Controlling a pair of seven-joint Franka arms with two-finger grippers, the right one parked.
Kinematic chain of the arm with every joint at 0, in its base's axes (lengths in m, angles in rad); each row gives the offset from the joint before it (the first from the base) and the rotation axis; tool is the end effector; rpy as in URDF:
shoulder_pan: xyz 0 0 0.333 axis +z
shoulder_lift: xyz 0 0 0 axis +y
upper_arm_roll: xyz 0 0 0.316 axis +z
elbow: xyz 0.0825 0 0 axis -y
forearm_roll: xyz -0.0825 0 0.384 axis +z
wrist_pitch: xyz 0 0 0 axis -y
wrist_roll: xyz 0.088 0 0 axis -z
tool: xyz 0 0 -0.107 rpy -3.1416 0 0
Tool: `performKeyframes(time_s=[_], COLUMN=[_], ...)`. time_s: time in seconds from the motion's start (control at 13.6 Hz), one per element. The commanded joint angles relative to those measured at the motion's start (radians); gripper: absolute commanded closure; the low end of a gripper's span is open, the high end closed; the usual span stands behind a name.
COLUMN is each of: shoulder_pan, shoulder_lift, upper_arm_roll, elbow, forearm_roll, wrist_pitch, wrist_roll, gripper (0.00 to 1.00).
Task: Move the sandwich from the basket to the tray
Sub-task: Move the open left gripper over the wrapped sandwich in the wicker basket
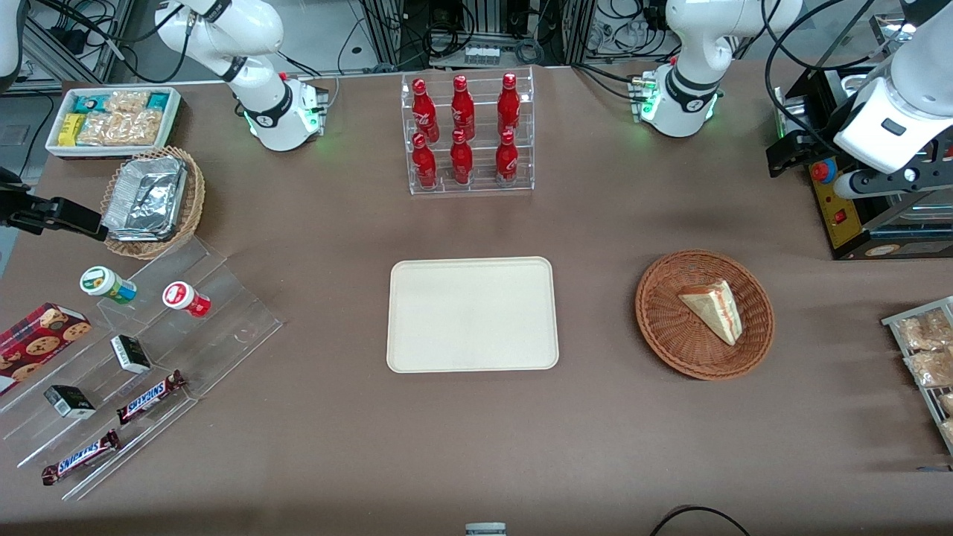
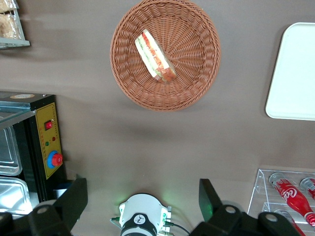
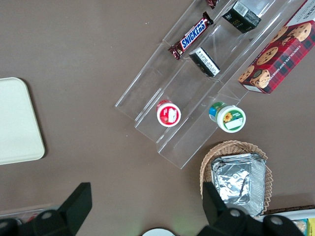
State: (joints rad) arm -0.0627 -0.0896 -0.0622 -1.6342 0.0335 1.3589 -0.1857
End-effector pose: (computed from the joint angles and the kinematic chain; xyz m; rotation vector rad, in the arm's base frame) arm 0.4988 -0.0600 0.6262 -3.0608 -0.1004 0.2728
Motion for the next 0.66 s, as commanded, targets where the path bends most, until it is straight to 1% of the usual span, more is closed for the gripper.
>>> performKeyframes(time_s=[0.0,0.15,0.22,0.37,0.44,0.59], shoulder_pan=[0.001,0.001,0.001,0.003,0.006,0.006], shoulder_lift=[0.002,0.008,0.017,0.022,0.022,0.004], upper_arm_roll=[-0.002,-0.001,-0.002,-0.001,-0.001,0.007], elbow=[-0.001,-0.003,-0.01,-0.059,-0.093,-0.215], forearm_roll=[0.019,0.031,0.051,0.054,0.057,0.06], wrist_pitch=[0.025,0.04,0.046,0.049,0.084,0.225], wrist_roll=[0.02,0.02,0.02,0.019,0.018,0.0], gripper=[0.0,0.0,0.0,0.0,0.0,0.0])
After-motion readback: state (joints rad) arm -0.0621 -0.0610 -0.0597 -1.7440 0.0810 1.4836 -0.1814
